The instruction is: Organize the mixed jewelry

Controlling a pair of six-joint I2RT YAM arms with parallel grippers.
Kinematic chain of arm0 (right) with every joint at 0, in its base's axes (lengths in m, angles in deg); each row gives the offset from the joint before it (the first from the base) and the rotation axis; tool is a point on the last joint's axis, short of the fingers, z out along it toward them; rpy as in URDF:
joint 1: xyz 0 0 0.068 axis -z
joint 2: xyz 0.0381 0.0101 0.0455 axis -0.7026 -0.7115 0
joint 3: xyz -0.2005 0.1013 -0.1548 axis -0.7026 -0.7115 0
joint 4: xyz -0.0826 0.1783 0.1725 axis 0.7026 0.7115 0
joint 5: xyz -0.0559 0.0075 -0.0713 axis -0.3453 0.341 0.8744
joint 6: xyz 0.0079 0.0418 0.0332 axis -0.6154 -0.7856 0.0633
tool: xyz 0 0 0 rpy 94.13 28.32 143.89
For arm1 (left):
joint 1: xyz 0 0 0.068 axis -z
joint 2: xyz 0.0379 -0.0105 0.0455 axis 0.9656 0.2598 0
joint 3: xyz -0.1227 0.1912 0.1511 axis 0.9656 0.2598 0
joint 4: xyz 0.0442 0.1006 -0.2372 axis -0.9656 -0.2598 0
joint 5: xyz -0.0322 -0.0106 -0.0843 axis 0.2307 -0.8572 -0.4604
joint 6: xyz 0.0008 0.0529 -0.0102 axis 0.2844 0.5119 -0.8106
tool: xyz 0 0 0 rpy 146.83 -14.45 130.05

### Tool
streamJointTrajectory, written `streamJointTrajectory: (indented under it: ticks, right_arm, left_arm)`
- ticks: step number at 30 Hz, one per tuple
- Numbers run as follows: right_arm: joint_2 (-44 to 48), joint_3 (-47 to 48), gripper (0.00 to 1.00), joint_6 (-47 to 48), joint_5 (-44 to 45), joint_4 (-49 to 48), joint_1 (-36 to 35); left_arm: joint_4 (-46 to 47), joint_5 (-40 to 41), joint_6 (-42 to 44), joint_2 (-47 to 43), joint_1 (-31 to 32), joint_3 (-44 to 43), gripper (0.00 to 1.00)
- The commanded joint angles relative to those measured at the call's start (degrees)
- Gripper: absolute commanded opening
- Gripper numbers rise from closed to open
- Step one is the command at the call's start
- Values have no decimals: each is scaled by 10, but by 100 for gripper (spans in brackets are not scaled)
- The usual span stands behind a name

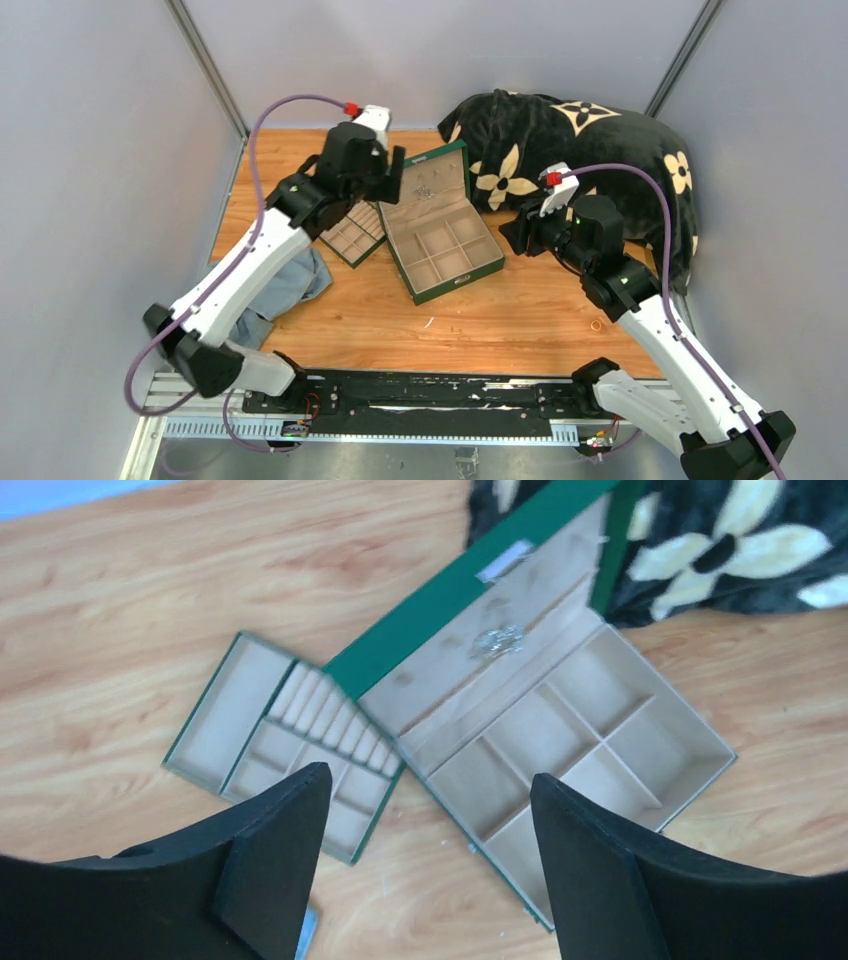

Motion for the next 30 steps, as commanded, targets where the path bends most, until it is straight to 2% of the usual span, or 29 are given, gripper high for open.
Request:
streamJointTrajectory:
  ticks: [1, 4, 6, 11, 15, 17, 19, 23, 26, 30]
  right_arm:
    - [-3, -2, 45, -6, 12, -1, 2]
    - [-10, 4, 45, -7, 10, -6, 3]
    - [-14, 10, 45, -9, 7, -2, 2]
    - [-12, 11, 45, -25, 0, -4, 3]
    - [-7, 18, 44, -34, -3, 11, 2]
    - [1, 21, 42, -35, 0, 24, 2]
    - [11, 20, 40, -34, 2, 33, 2]
    - [39, 6, 40, -41, 14, 40, 2]
    - [56, -5, 39, -49, 22, 38, 1]
    - [61, -5, 39, -56, 23, 38, 1]
  left_arm:
    - [-60, 44, -55, -58, -68, 59, 78]
    - [-76, -37, -141, -64, -193, 119, 81]
    - [-73, -53, -164, -52, -246, 148, 84]
    - [-26, 45, -192, 15, -260, 187, 99]
    - [-14, 33, -219, 93, -277, 181, 100]
    - [-4, 30, -231, 119, -287, 181, 94]
    - [9, 27, -235, 143, -295, 183, 82]
    - [-5, 27, -208, 196, -297, 140, 67]
    - [6, 9, -229, 211, -298, 136, 54]
    - [30, 16, -269, 223, -300, 147, 44]
